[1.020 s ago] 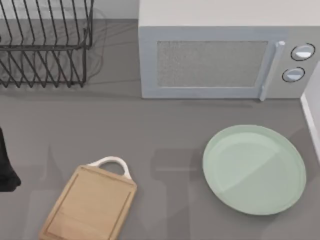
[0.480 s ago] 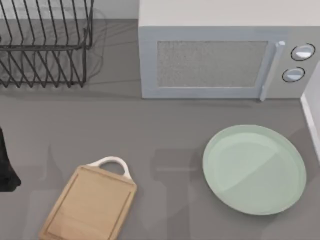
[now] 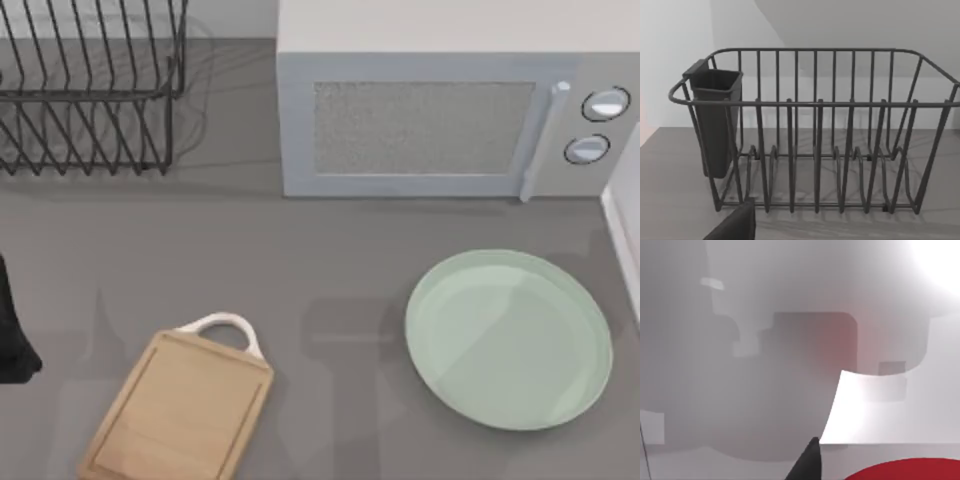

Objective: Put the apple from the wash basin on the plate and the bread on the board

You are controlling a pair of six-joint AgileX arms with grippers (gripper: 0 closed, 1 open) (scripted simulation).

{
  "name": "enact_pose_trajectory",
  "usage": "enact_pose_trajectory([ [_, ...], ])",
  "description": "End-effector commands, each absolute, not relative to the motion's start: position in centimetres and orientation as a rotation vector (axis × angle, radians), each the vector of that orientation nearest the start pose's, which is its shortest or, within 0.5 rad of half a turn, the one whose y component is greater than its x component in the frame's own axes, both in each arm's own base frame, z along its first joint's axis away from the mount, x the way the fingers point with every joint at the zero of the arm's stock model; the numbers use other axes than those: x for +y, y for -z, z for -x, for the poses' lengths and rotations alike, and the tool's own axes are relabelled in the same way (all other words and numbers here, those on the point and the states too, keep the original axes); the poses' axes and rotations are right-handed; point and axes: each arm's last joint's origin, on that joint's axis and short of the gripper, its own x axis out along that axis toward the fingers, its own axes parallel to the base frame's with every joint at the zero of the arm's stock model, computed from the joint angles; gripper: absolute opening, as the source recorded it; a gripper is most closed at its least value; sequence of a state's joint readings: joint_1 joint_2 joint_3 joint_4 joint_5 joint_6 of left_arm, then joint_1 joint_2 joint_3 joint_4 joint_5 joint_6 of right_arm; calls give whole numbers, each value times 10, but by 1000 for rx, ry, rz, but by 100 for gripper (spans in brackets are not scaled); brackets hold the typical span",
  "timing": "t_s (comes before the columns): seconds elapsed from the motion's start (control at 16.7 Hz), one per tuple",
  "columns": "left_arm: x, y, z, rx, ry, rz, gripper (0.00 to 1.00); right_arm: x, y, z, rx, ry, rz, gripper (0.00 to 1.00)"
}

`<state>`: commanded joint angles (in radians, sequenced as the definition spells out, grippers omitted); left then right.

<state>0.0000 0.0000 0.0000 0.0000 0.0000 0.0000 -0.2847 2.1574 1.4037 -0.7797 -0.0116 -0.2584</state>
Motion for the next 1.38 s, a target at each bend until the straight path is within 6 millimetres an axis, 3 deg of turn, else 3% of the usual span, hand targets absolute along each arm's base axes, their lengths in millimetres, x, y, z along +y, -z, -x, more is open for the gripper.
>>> enact_pose_trajectory([
  [0.18, -1, -160, -106, 0, 0, 0, 100, -107, -130, -378, 1519, 12, -13, 0],
  [0.48, -1, -160, -106, 0, 0, 0, 100, -106, -134, -378, 1516, 13, -14, 0],
  [0.66, -1, -160, -106, 0, 0, 0, 100, -90, -153, -378, 1499, 16, -7, 0],
  [0.9, -1, -160, -106, 0, 0, 0, 100, -41, -177, -364, 1551, 4, -6, 0],
  [1.38, -1, -160, -106, 0, 0, 0, 100, 83, -209, -320, 1650, 28, 13, 0],
])
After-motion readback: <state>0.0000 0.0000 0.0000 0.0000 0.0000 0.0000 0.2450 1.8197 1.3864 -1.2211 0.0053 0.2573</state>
